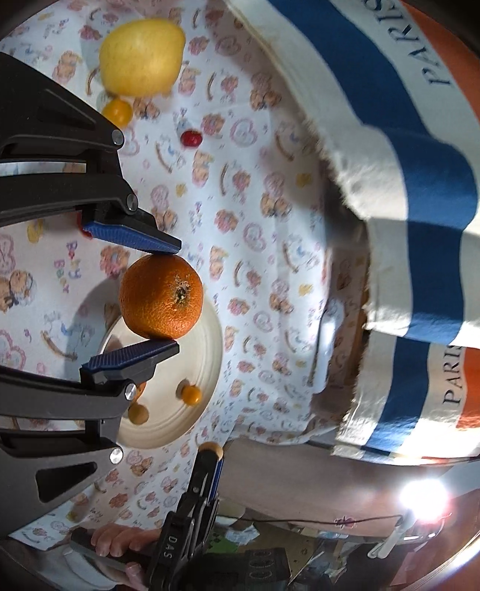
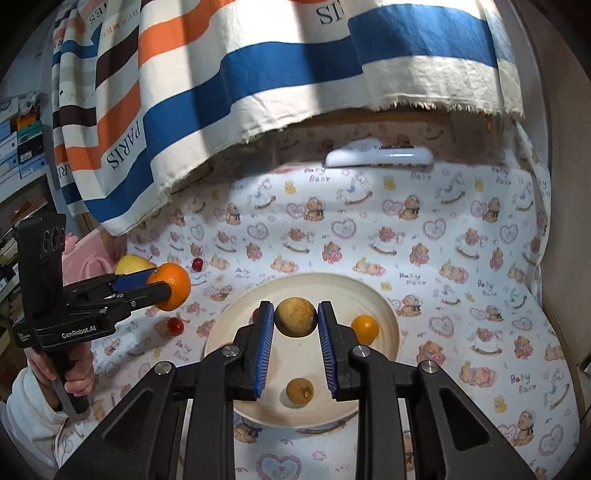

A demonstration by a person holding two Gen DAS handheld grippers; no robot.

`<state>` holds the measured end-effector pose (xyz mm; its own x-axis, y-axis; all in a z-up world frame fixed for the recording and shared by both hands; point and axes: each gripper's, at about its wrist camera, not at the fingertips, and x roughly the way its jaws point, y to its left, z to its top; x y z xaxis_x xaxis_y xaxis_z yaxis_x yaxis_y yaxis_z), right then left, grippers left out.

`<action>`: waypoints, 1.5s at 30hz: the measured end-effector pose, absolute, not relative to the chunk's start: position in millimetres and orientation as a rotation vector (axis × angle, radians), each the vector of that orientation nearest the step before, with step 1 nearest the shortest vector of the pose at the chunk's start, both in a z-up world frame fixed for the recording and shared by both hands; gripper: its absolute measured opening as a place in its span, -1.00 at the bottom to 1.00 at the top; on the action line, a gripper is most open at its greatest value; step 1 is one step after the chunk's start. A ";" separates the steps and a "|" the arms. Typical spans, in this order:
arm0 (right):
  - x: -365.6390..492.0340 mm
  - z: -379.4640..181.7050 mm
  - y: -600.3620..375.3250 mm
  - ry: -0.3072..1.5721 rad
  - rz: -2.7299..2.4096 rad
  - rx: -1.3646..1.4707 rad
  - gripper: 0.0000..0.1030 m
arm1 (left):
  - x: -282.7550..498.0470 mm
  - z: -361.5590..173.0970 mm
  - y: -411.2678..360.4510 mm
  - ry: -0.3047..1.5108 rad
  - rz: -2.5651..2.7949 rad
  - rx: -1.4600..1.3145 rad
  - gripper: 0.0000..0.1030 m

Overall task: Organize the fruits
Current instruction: 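Lower the tangerine onto the white plate with the left gripper while the right carries the brown fruit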

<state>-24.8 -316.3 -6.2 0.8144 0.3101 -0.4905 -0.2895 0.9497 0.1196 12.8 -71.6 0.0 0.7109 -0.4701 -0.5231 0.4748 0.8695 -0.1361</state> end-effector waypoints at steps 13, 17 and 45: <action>-23.3 -21.7 -308.0 0.620 0.357 0.061 -0.51 | 20.6 -17.1 -102.1 0.703 -0.647 0.011 -0.10; -19.7 -23.3 -313.3 0.645 0.337 0.078 -0.51 | 30.7 -23.4 -98.9 0.746 -0.648 -0.028 -0.10; -0.9 -46.4 -317.9 0.788 0.197 0.028 -0.51 | 21.2 -29.4 -117.4 0.656 -0.575 0.124 -0.05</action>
<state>-0.9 -317.9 -46.4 0.6878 0.1865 -0.7015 -0.1657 0.9812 0.0984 21.2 -117.4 -29.4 0.6433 -0.4655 -0.6079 0.5416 0.8378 -0.0684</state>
